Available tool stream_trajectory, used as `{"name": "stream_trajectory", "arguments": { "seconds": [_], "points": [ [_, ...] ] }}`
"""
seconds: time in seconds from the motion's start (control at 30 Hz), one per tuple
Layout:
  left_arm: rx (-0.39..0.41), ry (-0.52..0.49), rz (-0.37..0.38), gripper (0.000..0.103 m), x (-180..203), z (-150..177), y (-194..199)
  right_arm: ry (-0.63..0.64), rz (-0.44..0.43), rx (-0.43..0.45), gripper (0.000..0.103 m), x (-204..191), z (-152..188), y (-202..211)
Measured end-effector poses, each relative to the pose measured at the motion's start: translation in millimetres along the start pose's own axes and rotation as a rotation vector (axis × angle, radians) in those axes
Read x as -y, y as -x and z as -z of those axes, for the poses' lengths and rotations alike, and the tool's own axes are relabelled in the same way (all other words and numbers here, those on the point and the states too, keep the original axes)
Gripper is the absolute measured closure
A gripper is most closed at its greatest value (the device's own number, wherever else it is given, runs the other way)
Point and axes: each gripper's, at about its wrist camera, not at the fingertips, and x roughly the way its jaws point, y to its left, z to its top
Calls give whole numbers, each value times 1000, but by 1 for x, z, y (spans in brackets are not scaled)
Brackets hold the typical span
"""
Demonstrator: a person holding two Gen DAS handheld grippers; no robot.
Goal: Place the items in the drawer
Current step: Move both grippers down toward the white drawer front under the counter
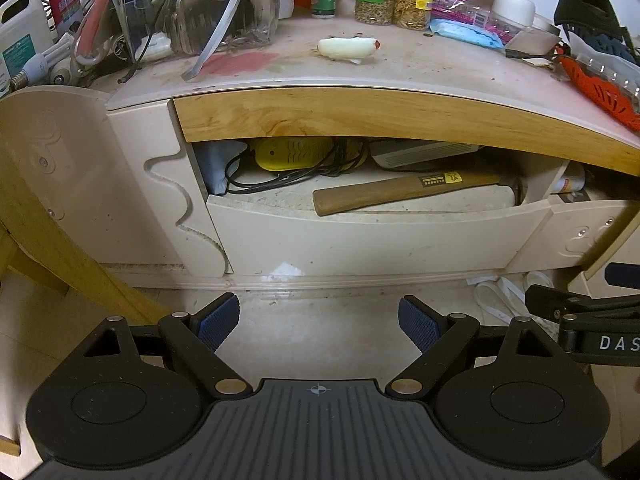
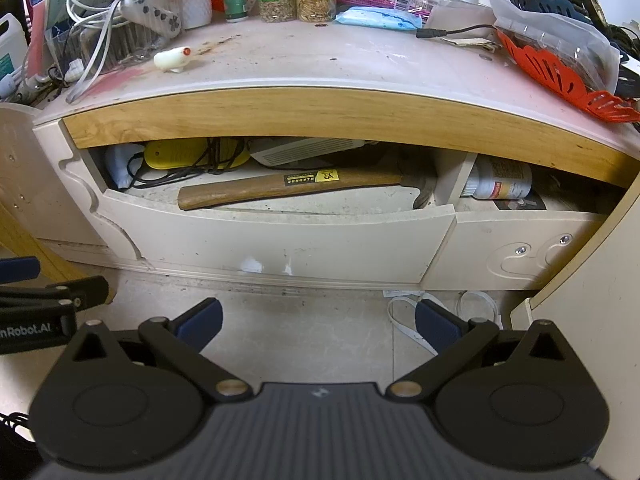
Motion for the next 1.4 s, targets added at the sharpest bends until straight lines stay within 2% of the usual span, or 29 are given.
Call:
{"name": "stream_trajectory", "arguments": {
  "seconds": [0.67,1.0,1.4],
  "points": [
    [11,-31,1,15,-2,-7,-22,-8,21,-19,0,-1,-11,-18],
    [15,3,15,15,-4,-12,-32,-8,26,-2,0,3,-15,-27],
    [28,-15,-19,15,-4,-17,-46,-7,31,19,0,9,-20,-38]
  ]
}}
